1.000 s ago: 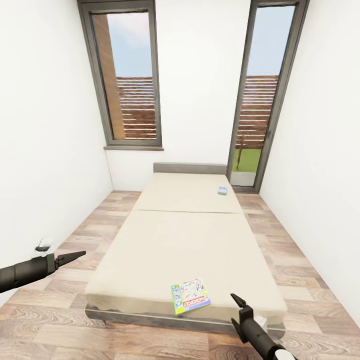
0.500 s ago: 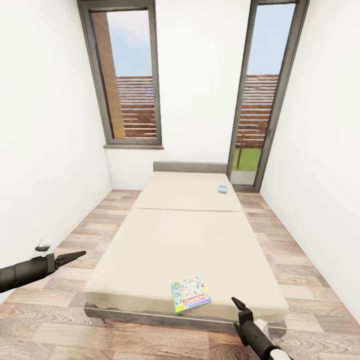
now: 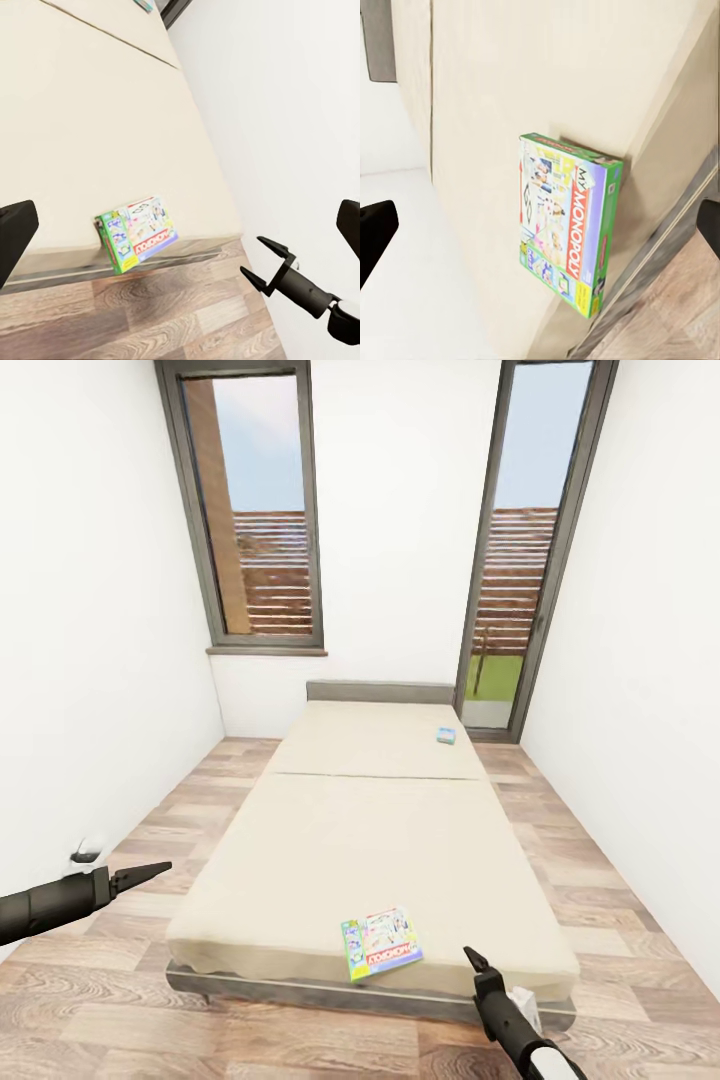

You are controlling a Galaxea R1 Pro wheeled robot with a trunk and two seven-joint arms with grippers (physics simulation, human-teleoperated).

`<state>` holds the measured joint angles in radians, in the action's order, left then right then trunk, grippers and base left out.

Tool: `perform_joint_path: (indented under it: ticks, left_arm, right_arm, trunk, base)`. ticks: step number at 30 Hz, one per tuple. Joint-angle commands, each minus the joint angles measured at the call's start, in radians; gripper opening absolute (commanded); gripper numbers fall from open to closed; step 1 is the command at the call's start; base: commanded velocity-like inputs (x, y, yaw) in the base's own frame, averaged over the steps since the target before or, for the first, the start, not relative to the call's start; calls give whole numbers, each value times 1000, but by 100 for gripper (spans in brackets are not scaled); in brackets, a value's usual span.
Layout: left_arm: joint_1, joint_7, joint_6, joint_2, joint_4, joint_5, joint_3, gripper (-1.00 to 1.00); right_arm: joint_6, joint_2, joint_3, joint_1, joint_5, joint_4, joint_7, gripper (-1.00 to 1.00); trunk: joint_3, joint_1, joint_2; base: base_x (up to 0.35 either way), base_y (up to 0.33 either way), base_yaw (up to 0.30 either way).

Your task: Put all the toys in the child's room - the three board games (two on the bed and one on the table), the two jigsaw puzzles on the table, and the tennis ball on the table - inside the toy box on the table in the child's room.

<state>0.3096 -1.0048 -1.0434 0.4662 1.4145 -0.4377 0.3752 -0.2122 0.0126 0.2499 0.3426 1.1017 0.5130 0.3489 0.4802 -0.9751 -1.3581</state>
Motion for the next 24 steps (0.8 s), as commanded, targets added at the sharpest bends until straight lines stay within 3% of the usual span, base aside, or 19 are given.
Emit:
perform_joint_path:
  ticks: [1,14,24]
  left_arm:
    - [1,-5,-4,0,0,2,1,100]
    - [2,-5,-4,-1,0,2,-1,100]
    - [2,-6,-4,-2,0,0,-1,100]
  right_arm:
    - [-3,2,7,1,8,0,2,100]
    - [12,5,15,1,21,-44,-3,100]
    - [-109,7,16,2,33,-50,-3,100]
  trunk:
    - [4,-4,-8]
    - [45,-54,-99]
    - [76,-92,-169]
  base:
    - [0,0,0]
    - [0,0,0]
    - [0,0,0]
